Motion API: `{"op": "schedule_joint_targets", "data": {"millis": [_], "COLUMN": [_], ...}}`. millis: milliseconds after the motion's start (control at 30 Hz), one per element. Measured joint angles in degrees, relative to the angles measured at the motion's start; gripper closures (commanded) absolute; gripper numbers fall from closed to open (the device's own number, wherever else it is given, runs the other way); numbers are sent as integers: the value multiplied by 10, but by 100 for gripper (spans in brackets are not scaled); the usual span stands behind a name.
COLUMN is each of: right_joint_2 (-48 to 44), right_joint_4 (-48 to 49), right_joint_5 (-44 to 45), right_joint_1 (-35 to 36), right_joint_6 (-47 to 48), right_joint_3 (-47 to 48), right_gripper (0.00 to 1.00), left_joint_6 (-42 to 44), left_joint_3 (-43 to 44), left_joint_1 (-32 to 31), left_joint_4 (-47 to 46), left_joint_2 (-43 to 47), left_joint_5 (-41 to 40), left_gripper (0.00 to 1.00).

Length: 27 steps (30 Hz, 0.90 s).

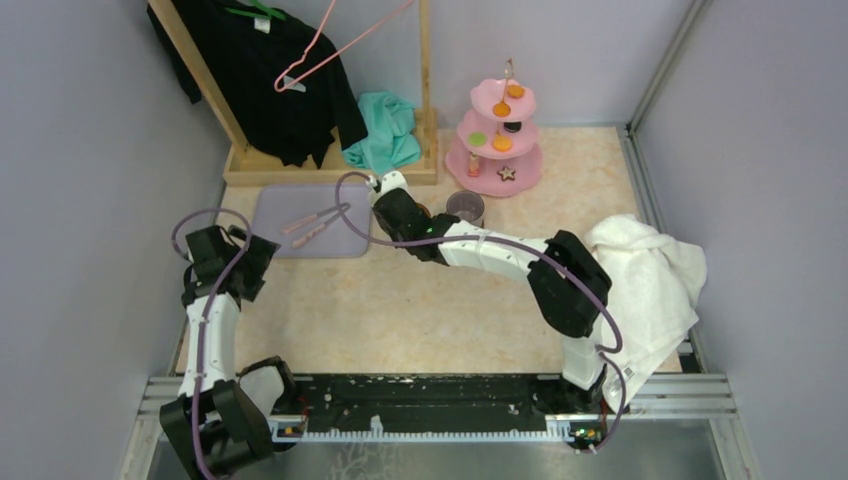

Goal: Serve the afternoon tea
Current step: Place the cup on the coaster.

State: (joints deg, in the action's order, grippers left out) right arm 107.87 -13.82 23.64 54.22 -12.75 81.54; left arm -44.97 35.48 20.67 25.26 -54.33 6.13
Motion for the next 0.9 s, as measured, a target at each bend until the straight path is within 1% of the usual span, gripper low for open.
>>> {"op": "schedule_joint_targets", "data": {"millis": [200,433,900], "right_joint_2": [15,18,55], "right_joint_4": [45,70,109], "right_joint_5": [17,23,21], "right_joint_1": [-22,-45,-49], "right_joint_6": [18,26,25], "right_joint_3": [0,0,-2], "right_gripper": [100,100,100], "left_joint_6": [-4,-4,-4], "left_joint_3": [-5,-5,-5], "left_joint_1": [0,0,0], "left_joint_4": [-9,-13,-14], "left_joint_2": [-4,-11,-14], "left_joint_5": [2,2,3], "left_gripper": [1,1,1]}}
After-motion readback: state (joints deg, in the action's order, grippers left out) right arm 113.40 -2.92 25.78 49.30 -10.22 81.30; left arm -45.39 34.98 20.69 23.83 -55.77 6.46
